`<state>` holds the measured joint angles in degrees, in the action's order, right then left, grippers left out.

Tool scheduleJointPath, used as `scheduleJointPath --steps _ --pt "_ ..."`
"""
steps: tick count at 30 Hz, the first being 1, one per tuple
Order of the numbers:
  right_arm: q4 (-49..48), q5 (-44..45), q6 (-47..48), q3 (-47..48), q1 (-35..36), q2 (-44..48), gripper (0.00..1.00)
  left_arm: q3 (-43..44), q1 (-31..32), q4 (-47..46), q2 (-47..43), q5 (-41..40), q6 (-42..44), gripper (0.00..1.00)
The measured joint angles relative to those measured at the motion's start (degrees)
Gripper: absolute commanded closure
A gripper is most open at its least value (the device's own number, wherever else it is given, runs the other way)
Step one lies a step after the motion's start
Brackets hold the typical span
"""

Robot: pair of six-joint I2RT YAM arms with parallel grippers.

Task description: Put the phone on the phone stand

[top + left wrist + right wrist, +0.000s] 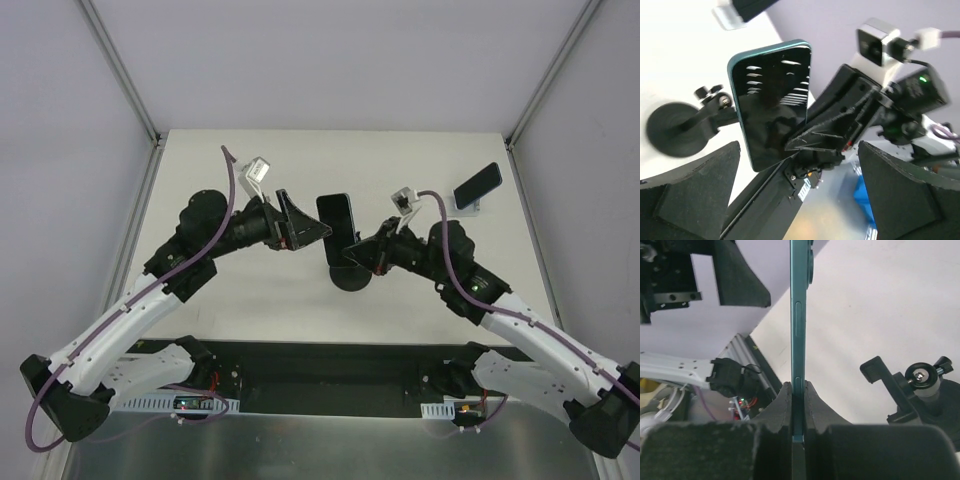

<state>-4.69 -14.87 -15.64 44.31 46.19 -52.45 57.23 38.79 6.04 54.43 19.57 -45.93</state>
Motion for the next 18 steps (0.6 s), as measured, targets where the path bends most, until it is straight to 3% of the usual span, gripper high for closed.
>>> scheduleJointPath --steps 3,4,7,11,18 --pt "-3.3 -6.8 -1.3 -3.4 -4.1 4.4 1.00 -1.6 -2.1 -7.6 -0.7 6.5 0.5 0.03" --pt "-4.3 -9.2 -1.7 -4.0 -4.8 5.7 0.99 -2.0 -2.6 -9.7 -0.4 8.6 0.4 0.11" --pt "-7.4 -15.1 -3.0 -5.1 -5.7 8.7 0.99 -2.6 -3.9 -16.1 2.0 14.5 -0.3 0.21" --pt "-10.7 -19.6 -4.3 -6.1 -5.8 11.7 0.99 -2.5 -4.0 -23.8 7.2 20.9 -2.8 0.49" --pt "-13.1 -22.1 -5.4 -7.4 -6.3 11.5 0.99 -0.9 -3.7 -35.9 12.5 30.0 -7.3 0.61"
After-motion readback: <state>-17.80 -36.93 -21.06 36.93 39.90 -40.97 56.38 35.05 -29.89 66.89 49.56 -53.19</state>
